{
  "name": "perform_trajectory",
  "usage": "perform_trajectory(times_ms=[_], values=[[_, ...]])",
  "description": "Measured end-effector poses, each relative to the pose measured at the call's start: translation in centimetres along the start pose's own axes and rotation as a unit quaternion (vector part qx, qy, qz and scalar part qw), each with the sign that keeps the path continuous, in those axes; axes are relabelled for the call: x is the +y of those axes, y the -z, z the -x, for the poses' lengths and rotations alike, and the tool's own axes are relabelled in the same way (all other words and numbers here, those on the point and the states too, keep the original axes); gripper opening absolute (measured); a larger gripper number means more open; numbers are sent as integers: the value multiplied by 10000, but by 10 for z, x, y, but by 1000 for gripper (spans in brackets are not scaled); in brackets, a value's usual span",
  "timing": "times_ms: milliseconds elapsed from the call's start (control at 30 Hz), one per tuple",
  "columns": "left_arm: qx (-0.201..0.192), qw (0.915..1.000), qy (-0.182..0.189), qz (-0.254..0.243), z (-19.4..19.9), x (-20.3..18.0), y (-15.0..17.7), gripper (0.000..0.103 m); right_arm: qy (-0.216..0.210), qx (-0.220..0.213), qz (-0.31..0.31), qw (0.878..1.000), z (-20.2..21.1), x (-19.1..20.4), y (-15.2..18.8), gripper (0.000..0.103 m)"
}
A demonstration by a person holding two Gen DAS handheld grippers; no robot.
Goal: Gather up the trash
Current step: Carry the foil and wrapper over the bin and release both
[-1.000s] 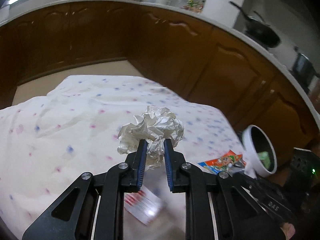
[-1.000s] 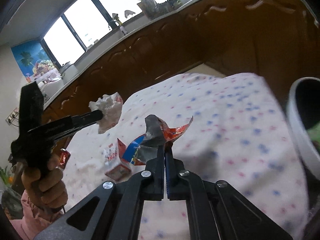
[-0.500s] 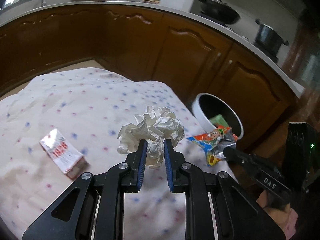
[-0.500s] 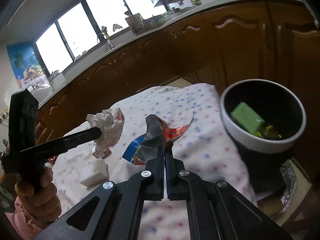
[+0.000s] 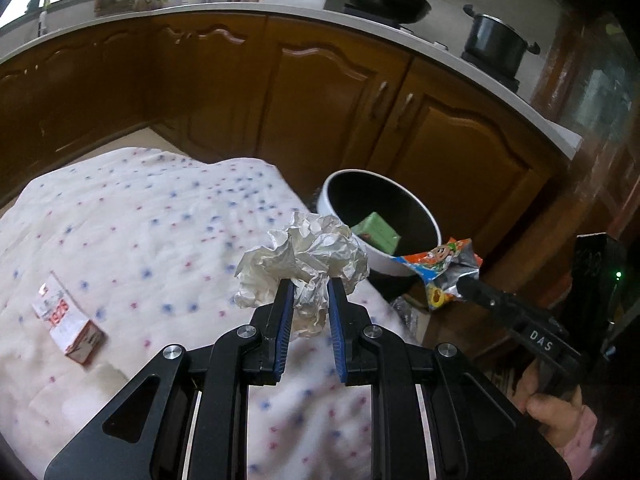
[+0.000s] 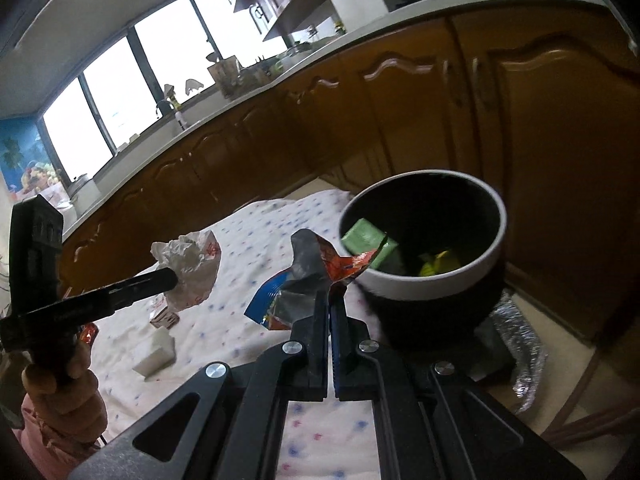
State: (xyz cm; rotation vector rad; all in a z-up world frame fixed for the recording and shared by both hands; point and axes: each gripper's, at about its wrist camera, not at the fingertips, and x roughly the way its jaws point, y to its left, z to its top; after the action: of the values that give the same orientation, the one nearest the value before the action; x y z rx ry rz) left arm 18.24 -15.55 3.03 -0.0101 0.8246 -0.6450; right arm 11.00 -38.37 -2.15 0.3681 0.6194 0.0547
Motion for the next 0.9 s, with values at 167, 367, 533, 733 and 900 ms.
perform_trajectory(times_ms=[167,367,533,733,900], values=[[54,9999,80,-114,-10,-16,-7,16,98,-61,-85,9999,4,-17,-3,1],[69,9993,139,-344,-23,-38,-24,16,232,-161,-128,9995,7,-33,-16,1],[171,9984,256,-481,-43,-53,-47,16,350,-201,-135,9991,2,-44,-32,1],[448,9972,192,-568,-80,-63,-68,16,528,-40,-39,9986,-15,-57,-52,1],[585,9959,144,-673,-105,-71,-82,16,700,66,90,9975,-28,-62,-67,1]])
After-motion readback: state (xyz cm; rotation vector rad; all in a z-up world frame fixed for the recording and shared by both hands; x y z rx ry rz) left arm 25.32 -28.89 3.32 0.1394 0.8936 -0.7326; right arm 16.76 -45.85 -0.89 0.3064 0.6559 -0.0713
